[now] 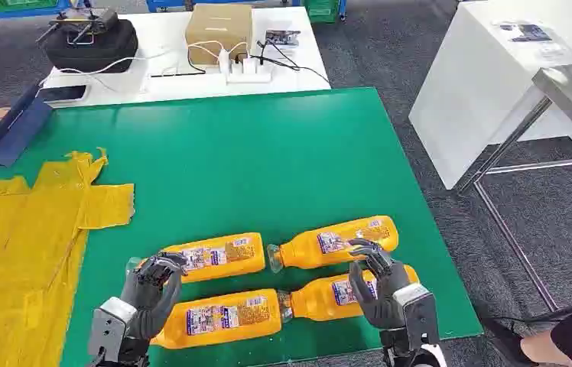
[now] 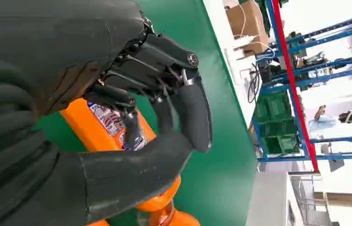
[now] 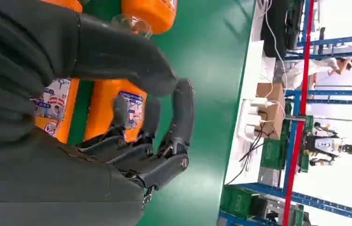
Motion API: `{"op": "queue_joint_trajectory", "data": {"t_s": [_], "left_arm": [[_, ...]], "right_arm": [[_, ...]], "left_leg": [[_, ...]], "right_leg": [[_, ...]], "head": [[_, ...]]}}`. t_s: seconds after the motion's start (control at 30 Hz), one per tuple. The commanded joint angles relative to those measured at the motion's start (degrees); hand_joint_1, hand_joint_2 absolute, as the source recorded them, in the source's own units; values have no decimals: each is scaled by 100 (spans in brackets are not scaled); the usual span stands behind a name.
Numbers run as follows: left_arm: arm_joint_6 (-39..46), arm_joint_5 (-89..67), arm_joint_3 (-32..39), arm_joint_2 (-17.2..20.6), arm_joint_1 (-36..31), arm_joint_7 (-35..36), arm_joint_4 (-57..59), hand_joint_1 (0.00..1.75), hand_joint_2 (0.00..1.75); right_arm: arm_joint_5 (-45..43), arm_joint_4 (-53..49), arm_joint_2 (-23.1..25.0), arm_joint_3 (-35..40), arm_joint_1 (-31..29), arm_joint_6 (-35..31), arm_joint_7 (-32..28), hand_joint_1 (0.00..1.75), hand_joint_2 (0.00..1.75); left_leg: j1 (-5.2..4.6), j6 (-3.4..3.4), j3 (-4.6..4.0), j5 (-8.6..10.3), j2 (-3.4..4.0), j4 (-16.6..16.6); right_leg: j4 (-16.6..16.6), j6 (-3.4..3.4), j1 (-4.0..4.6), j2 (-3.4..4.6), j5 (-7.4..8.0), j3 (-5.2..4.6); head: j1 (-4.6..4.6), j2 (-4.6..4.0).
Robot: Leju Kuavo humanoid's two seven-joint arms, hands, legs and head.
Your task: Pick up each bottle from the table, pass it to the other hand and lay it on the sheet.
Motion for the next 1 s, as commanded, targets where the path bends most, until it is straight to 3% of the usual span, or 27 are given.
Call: {"op": "queue_joint_trajectory", "data": {"t_s": [0.03,0.07,0.13,0.37,0.43,0.5,0.63,0.67,0.7,0.73,0.77,0.87,0.9,1.0], "left_arm": [[1021,-126,-161,-48,-388,-482,-513,175,175],[1058,-104,-221,0,-454,-347,-576,175,175],[1081,-102,-237,35,-476,-321,-534,175,175],[1118,-92,-233,44,-430,-360,-477,175,175],[1127,-93,-238,44,-430,-366,-467,175,175],[1148,-98,-261,64,-462,-370,-431,175,175],[1182,-106,-272,85,-565,-375,-342,175,175],[1196,-108,-247,103,-625,-374,-327,175,175],[1195,-116,-232,114,-649,-367,-320,175,175],[1204,-109,-187,110,-682,-352,-313,35,175],[1221,-110,-142,93,-724,-344,-301,0,175],[1215,-126,-38,110,-837,-270,-227,0,175],[1211,-89,67,91,-955,-240,-180,0,175],[1084,-96,205,75,-1259,-142,-96,0,175]], "right_arm": [[109,429,838,1261,-1350,-469,-953,175,175],[-30,592,740,1643,-1639,-878,-760,175,175],[-146,581,561,1773,-1687,-1034,-691,175,175],[-278,480,383,1737,-1551,-1054,-750,175,175],[-306,458,375,1739,-1533,-1036,-757,175,175],[-700,470,388,1719,-1610,-735,-699,175,175],[-467,631,345,1775,-1898,-862,-525,175,175],[-255,712,293,1831,-2026,-942,-411,175,175],[-167,759,267,1864,-2085,-959,-347,127,175],[-65,859,212,1927,-2191,-935,-261,12,175],[63,920,207,1950,-2269,-992,-219,0,175],[824,1306,-30,2338,-2701,-917,244,0,175],[1724,1734,-130,2714,-3148,-985,557,0,175],[2603,2895,-106,3283,-4060,-662,938,0,175]], "left_leg": [[5,-3,23,-15,39,10],[6,-4,5,-9,46,10],[12,-7,9,-9,59,9],[15,-10,60,-5,10,-5],[11,-7,66,-8,8,-8],[10,-8,59,-4,3,-4],[11,-5,105,-28,2,1],[9,-8,62,-7,9,-3],[9,-8,66,-10,11,-2],[9,-8,72,-11,10,-3],[11,-8,84,-15,13,-1],[9,-9,71,-6,12,-5],[11,-8,81,-10,19,-4],[9,-8,68,-1,38,-5]], "right_leg": [[9,-18,7,39,-3,11],[10,-16,8,46,6,0],[7,-19,19,60,15,2],[-3,-34,12,10,-16,0],[-5,-21,10,8,-11,66],[-1,-18,9,3,-10,61],[1,-34,13,5,-34,111],[-1,-19,9,11,-9,64],[0,-21,9,13,-10,66],[0,-23,10,12,-12,72],[0,-28,12,15,-15,84],[-3,-22,11,14,-7,68],[-6,-26,13,21,-7,78],[-3,-21,11,40,6,60]], "head": [[2,0],[0,0],[4,0],[2,0],[0,0],[0,0],[0,0],[0,0],[0,0],[0,0],[2,0],[0,0],[2,0],[0,0]]}}
